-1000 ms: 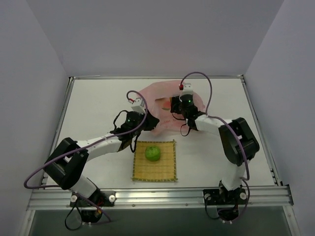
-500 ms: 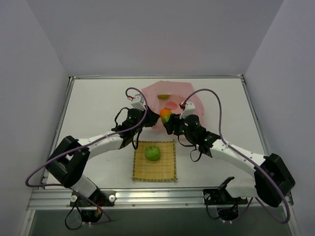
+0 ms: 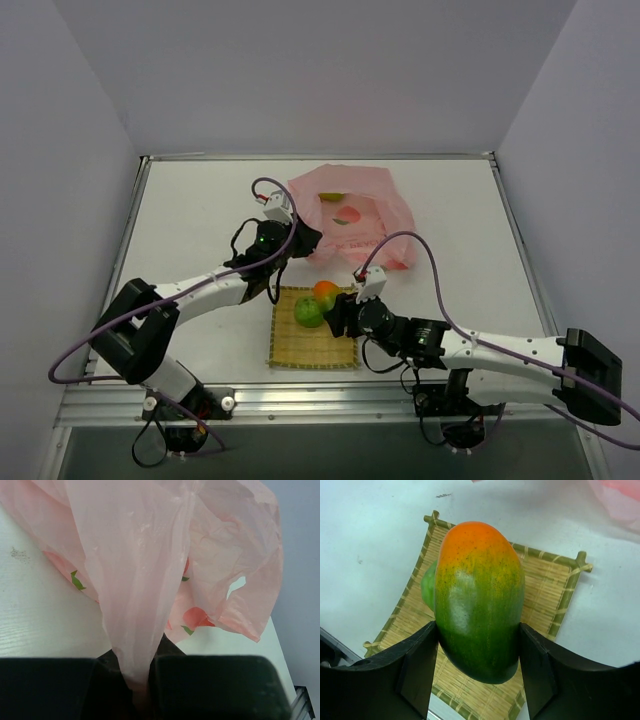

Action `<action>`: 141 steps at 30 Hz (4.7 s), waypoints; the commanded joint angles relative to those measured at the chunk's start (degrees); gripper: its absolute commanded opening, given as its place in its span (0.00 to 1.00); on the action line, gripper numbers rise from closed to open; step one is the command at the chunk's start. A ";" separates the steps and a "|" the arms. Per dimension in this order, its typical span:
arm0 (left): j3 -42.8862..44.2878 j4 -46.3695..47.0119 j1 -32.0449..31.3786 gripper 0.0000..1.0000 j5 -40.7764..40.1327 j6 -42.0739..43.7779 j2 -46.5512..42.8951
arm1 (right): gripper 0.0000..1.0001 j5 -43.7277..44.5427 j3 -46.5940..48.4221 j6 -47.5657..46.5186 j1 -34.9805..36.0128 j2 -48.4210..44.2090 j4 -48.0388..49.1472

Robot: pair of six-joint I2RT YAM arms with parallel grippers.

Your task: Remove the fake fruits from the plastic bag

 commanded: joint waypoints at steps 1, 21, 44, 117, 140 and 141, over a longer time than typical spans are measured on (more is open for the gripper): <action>-0.86 1.12 0.49 0.02 -0.69 -0.21 -3.59 | 0.23 12.65 -0.16 5.67 3.95 1.46 0.19; -2.97 0.85 0.49 0.02 -0.69 0.76 -5.00 | 0.28 16.17 3.00 6.02 6.06 16.32 5.73; -4.38 1.47 -0.03 0.03 0.63 -0.03 -7.99 | 0.21 8.18 13.98 -9.09 -13.52 14.28 11.83; 2.03 -9.61 7.43 0.02 -1.21 3.48 -6.14 | 0.24 -15.65 17.07 2.42 -26.38 43.51 52.41; 6.18 -6.63 11.66 0.02 3.62 2.26 -0.87 | 0.32 -8.19 12.66 -7.51 -19.69 21.75 23.56; 4.95 -6.10 11.57 0.02 3.62 1.82 -0.78 | 0.34 -7.83 13.63 -7.60 -19.69 22.82 24.00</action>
